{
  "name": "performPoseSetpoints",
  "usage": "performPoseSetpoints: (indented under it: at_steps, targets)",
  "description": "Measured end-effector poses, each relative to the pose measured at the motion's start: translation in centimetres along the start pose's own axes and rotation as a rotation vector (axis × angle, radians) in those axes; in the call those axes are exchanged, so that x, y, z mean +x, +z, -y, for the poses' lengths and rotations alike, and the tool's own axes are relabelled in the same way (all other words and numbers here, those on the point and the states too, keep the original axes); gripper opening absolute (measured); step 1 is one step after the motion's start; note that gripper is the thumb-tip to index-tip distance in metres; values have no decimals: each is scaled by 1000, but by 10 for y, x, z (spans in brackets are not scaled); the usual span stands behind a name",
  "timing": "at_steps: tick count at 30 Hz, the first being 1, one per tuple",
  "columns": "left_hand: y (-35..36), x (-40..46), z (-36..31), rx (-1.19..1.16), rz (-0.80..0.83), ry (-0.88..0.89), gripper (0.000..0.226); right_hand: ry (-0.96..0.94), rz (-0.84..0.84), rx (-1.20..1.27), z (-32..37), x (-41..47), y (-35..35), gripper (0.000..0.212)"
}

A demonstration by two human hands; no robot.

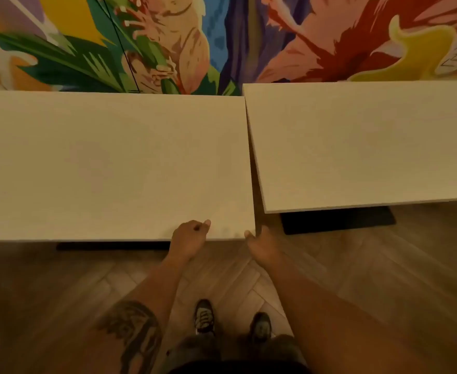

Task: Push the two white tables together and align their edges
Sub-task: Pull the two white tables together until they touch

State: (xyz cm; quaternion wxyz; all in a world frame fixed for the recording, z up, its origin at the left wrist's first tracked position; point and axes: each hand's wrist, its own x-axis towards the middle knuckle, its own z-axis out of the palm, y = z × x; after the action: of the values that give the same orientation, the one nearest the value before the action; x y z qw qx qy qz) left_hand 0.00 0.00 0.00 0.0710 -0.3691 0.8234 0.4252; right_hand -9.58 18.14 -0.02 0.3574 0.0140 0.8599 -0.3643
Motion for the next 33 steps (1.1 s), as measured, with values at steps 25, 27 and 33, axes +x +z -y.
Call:
performPoseSetpoints:
  at_steps: [25,27,33]
  targets:
    - [69,32,-9,-1330,-150,-773,46,500,22,1191,-10,45,48,13]
    - [71,36,-10,-1323,-167,-792,44,498,2,1212,-11,49,50,12]
    - [76,47,-9,-1301,-199,-824,43,510,-57,1194,-11,55,51,10]
